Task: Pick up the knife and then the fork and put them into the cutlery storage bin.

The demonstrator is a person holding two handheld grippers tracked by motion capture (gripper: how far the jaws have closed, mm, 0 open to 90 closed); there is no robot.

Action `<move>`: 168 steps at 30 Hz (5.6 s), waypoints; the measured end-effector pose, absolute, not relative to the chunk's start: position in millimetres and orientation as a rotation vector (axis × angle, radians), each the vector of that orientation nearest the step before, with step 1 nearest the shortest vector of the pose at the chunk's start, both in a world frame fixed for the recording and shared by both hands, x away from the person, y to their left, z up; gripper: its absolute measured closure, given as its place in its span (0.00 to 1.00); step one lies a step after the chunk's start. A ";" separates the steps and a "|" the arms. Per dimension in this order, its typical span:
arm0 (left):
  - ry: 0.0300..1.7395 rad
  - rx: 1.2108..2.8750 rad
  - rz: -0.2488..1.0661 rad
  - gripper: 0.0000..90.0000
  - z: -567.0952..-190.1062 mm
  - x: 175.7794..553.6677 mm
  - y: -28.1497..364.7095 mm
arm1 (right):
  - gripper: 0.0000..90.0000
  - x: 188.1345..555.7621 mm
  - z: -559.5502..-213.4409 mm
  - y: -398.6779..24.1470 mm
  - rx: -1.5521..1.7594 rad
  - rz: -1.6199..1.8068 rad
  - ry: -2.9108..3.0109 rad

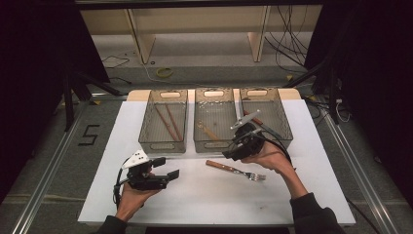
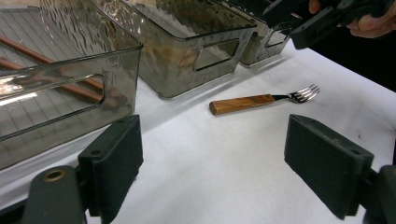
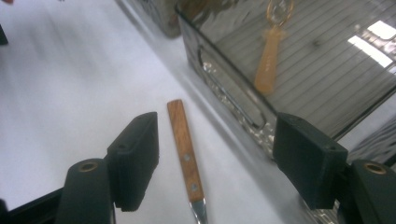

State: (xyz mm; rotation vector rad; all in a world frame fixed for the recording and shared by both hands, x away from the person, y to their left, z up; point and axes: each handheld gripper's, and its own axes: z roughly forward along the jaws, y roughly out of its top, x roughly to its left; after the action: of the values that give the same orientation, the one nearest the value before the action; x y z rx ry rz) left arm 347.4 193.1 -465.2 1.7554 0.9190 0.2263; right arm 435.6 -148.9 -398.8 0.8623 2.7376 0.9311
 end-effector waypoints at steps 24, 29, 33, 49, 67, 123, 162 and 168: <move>0.912 1.755 0.226 0.21 -465.1 346.9 193.4 | 0.56 433.7 -438.8 -127.3 0.776 0.592 2.912; 0.911 1.757 0.227 0.21 -465.1 346.9 193.1 | 0.61 435.0 -443.7 -128.1 0.778 0.563 2.925; 0.910 1.757 0.228 0.21 -465.2 346.9 193.2 | 0.65 435.3 -447.3 -128.1 0.773 0.536 2.929; 0.910 1.758 0.229 0.21 -465.0 346.8 193.1 | 0.75 434.5 -456.8 -125.7 0.735 0.454 2.950; 0.907 1.762 0.232 0.21 -465.0 346.8 192.9 | 0.86 432.0 -459.8 -123.1 0.676 0.421 2.948; 0.909 1.758 0.230 0.21 -464.8 347.0 193.2 | 0.86 437.6 -378.1 -198.2 0.884 0.986 2.694; 0.917 1.758 0.233 0.21 -465.9 347.7 193.9 | 0.86 464.2 -353.1 -252.5 1.120 1.025 2.444; 0.919 1.755 0.233 0.21 -466.0 347.7 193.7 | 0.86 482.5 -344.9 -255.9 1.167 1.011 2.400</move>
State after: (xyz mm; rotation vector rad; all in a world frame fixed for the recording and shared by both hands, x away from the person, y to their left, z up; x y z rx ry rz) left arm 347.7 193.7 -466.0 1.7555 0.9187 0.2332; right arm 482.5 -255.9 -344.9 1.1675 2.4004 1.0111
